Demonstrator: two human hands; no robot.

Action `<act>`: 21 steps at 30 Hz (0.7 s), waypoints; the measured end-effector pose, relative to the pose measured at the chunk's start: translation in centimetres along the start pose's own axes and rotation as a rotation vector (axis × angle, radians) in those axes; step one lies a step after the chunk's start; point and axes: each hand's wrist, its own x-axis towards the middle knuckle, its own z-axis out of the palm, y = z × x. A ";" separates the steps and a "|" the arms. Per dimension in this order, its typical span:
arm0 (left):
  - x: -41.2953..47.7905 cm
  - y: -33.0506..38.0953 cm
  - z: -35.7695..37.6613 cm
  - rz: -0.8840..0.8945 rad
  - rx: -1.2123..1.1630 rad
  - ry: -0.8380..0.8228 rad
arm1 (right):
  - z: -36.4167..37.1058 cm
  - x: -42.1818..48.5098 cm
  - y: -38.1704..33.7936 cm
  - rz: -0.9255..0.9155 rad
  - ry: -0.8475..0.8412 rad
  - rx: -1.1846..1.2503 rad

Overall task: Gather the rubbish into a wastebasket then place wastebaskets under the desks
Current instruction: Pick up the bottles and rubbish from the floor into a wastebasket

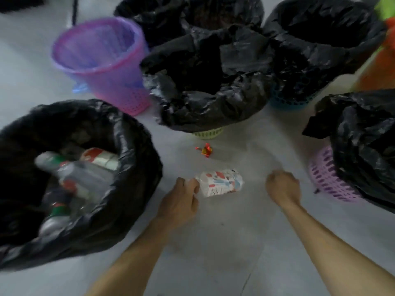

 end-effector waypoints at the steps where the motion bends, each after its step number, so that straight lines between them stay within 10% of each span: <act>1: -1.7 -1.1 -0.1 -0.026 -0.007 -0.006 | 0.4 0.6 -1.6 0.019 0.043 0.086; 8: -9.6 -3.7 1.0 -0.149 -0.039 -0.072 | 2.3 0.8 -16.1 -0.445 -0.231 -0.064; 16: -8.1 0.8 1.1 -0.099 -0.101 -0.220 | -2.0 7.4 -9.1 -0.225 -0.385 -0.464; 21: -12.8 1.1 -1.5 -0.017 -0.027 -0.155 | -3.5 -1.1 -7.4 -0.431 0.008 -0.470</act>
